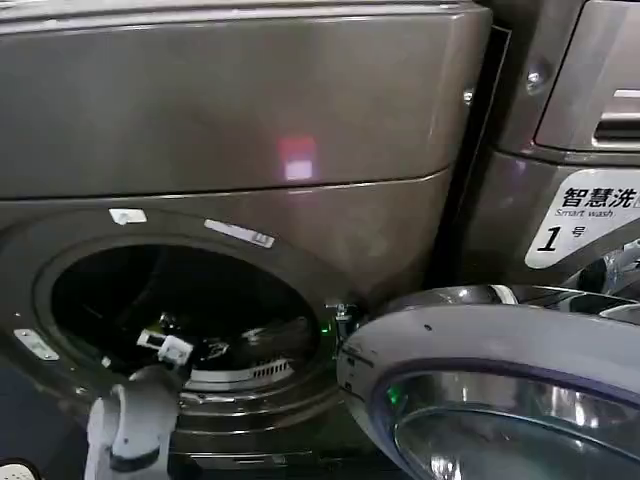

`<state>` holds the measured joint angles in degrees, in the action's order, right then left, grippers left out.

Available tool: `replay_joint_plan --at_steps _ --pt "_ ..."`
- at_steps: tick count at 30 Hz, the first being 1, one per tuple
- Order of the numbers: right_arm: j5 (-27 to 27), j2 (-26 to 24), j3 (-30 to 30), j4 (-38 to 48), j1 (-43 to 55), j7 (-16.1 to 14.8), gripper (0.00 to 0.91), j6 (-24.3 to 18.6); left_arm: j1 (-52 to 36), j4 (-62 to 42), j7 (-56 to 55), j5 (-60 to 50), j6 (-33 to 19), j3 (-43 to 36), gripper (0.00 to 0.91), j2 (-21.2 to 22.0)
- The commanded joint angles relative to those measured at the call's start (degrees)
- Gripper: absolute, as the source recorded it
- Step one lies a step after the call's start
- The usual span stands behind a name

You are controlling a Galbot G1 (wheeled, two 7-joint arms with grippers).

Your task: Grasp the clothes from the dryer.

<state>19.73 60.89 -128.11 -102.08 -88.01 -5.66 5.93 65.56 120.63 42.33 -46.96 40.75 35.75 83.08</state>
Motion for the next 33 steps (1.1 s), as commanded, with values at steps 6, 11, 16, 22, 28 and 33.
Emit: replay_joint_plan --at_steps 6,11,16,22,28,33 --pt "-0.05 -0.11 0.06 -0.29 -0.32 -0.24 0.907 -0.16 -12.92 -5.47 34.84 -28.57 -40.32 0.87 0.907 -2.01" --pt "-0.04 -0.75 0.26 0.05 -0.05 -0.16 0.907 -0.17 -16.00 -8.35 34.92 -25.88 -46.73 -0.37 0.907 -5.12" --pt "-0.06 -0.65 0.52 0.02 0.08 -0.23 0.907 -0.16 -17.65 -11.01 34.92 -30.59 -48.89 -0.88 0.907 -5.70" --pt "-0.03 -0.65 0.74 1.12 0.28 0.08 0.907 -1.33 -20.07 -17.64 34.88 -38.12 -51.49 -2.38 0.907 -6.92" --pt "-0.12 -0.82 0.96 1.88 0.35 0.08 0.907 -1.58 -22.12 -19.83 34.89 -39.90 -51.58 -2.96 0.907 -6.96" --pt "-0.21 -0.69 1.41 2.06 0.79 0.06 0.907 -1.62 -23.91 -21.61 34.88 -42.46 -52.08 -3.03 0.907 -7.21"
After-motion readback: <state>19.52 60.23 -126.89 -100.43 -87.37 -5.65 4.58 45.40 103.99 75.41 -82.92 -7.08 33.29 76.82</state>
